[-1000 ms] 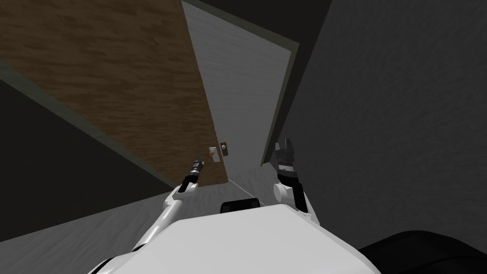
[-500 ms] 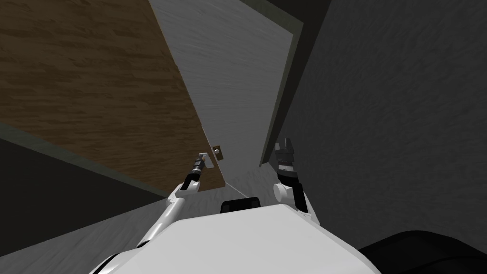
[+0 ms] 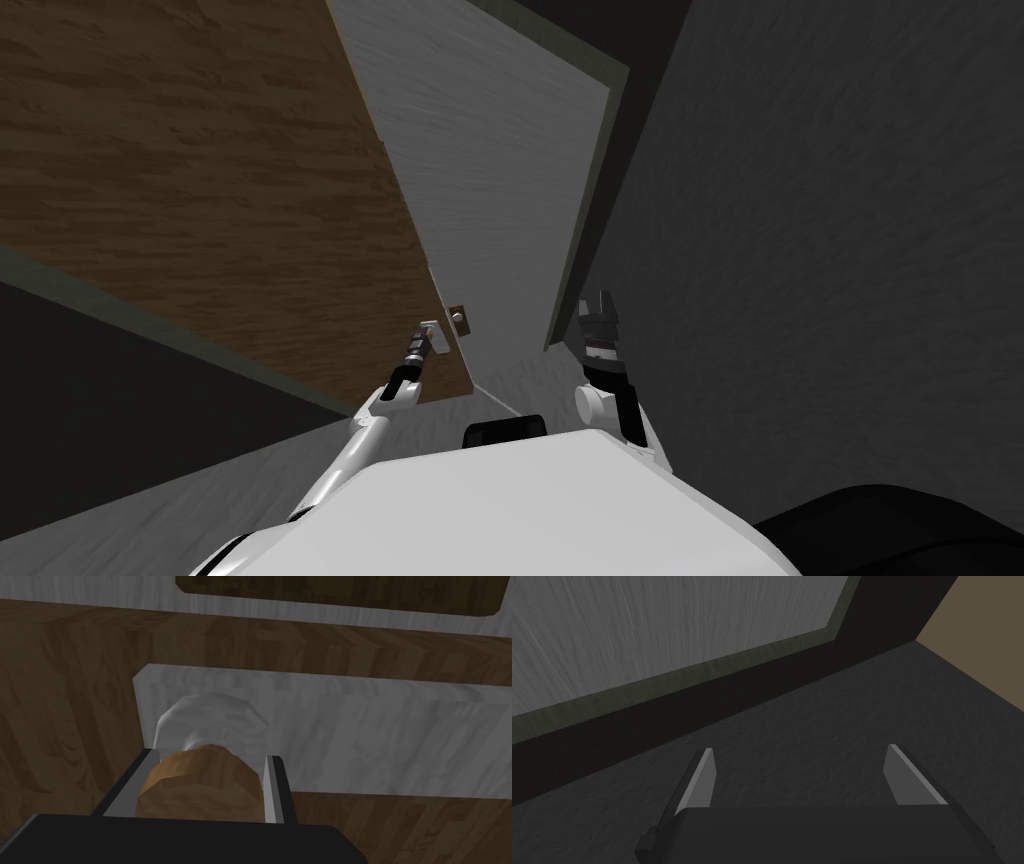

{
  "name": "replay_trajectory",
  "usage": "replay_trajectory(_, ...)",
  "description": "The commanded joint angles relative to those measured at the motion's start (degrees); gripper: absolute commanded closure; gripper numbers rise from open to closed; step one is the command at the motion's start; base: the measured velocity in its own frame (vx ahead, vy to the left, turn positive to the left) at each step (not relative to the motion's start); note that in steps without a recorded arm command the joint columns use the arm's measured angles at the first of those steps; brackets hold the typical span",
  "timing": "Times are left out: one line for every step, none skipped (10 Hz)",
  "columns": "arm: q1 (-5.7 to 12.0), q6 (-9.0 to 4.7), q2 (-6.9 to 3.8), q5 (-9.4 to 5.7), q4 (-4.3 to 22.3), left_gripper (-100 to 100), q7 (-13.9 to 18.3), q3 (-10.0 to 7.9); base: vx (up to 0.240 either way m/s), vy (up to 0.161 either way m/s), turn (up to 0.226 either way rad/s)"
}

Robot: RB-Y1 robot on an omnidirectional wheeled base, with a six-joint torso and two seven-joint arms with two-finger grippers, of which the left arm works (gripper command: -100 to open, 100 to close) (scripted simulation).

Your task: Pull the door open

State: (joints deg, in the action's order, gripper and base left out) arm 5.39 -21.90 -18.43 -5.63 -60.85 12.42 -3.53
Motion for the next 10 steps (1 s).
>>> replay_trajectory(-0.95,-0.05,-0.89,-0.08,0.0,100,0.5,0.08,-0.138,0.051,0.001)
replay_trajectory(-1.12,-0.08,-1.09,-0.08,0.0,100,0.7,0.22,-0.212,0.096,-0.033)
replay_trajectory(-1.43,-0.18,-1.49,-0.07,-0.2,100,1.1,0.66,-0.185,0.086,-0.057)
replay_trajectory(-1.70,-0.30,-1.90,-0.04,-0.5,100,1.6,1.25,-0.221,0.093,-0.074)
replay_trajectory(-1.92,-0.45,-2.29,0.01,-0.8,100,2.1,1.95,-0.221,0.107,-0.094)
replay_trajectory(-2.10,-0.60,-2.67,0.07,-1.2,100,2.7,2.73,-0.190,0.104,-0.109)
replay_trajectory(-2.24,-0.77,-3.03,0.13,-1.6,100,3.2,3.57,-0.183,0.096,-0.124)
replay_trajectory(-2.36,-0.94,-3.37,0.20,-2.0,100,3.8,4.42,-0.195,0.095,-0.124)
replay_trajectory(-2.44,-1.11,-3.68,0.28,-2.4,100,4.3,5.26,-0.180,0.104,-0.125)
replay_trajectory(-2.53,-1.34,-4.09,0.38,-3.0,100,5.1,6.43,-0.156,0.115,-0.170)
